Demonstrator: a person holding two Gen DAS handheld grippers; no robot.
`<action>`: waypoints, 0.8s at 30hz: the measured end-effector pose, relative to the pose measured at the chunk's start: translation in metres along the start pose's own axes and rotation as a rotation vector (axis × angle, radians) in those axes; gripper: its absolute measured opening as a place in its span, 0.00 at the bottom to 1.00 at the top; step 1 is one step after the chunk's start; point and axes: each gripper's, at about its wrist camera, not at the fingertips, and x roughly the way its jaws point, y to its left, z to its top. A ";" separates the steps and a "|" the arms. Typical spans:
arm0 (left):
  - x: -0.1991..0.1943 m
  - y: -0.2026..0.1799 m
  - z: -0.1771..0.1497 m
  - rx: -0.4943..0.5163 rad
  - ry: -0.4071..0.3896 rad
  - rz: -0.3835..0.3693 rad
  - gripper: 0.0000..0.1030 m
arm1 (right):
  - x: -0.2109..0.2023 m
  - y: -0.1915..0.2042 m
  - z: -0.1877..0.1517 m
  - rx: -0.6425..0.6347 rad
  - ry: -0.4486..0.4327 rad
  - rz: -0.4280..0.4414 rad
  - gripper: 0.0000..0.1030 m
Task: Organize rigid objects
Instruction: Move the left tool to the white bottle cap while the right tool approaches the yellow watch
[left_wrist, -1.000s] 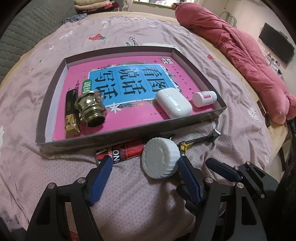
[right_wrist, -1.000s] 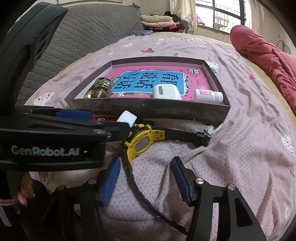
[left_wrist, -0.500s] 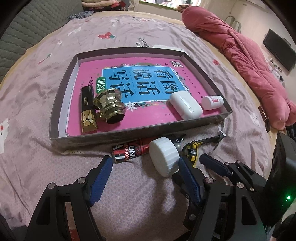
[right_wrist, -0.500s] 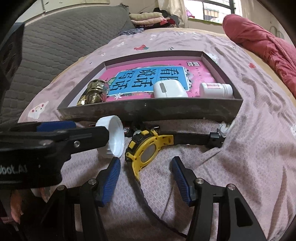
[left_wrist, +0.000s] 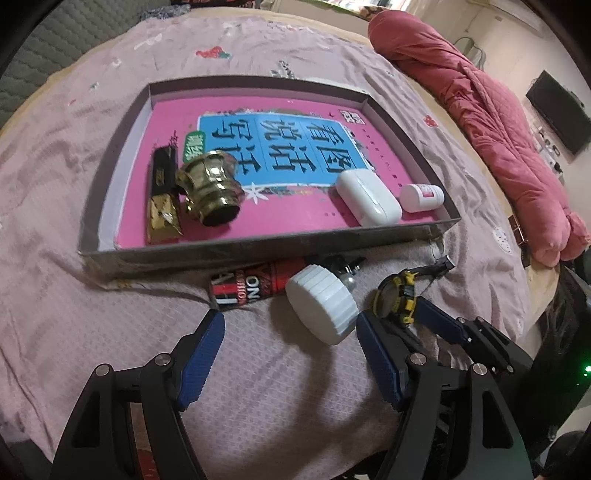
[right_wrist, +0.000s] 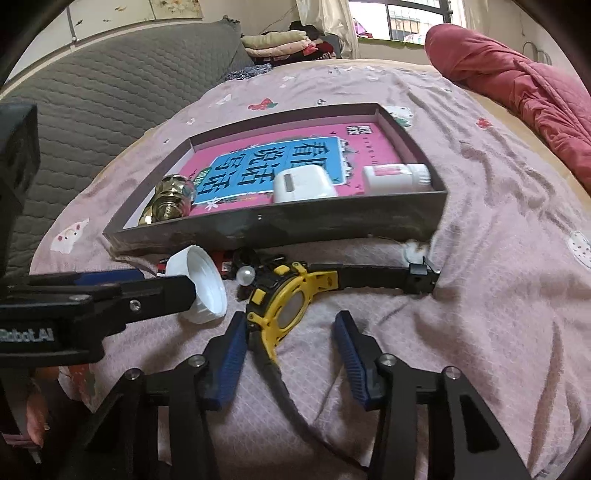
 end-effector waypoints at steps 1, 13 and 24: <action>0.001 -0.001 0.000 -0.002 0.003 -0.001 0.74 | -0.001 -0.001 0.000 0.003 0.001 -0.003 0.46; 0.003 0.001 -0.011 -0.066 0.020 0.029 0.74 | -0.004 -0.010 -0.003 0.026 0.029 0.009 0.46; 0.006 0.026 -0.015 -0.234 0.053 -0.075 0.74 | -0.001 -0.009 -0.002 0.025 0.037 0.008 0.46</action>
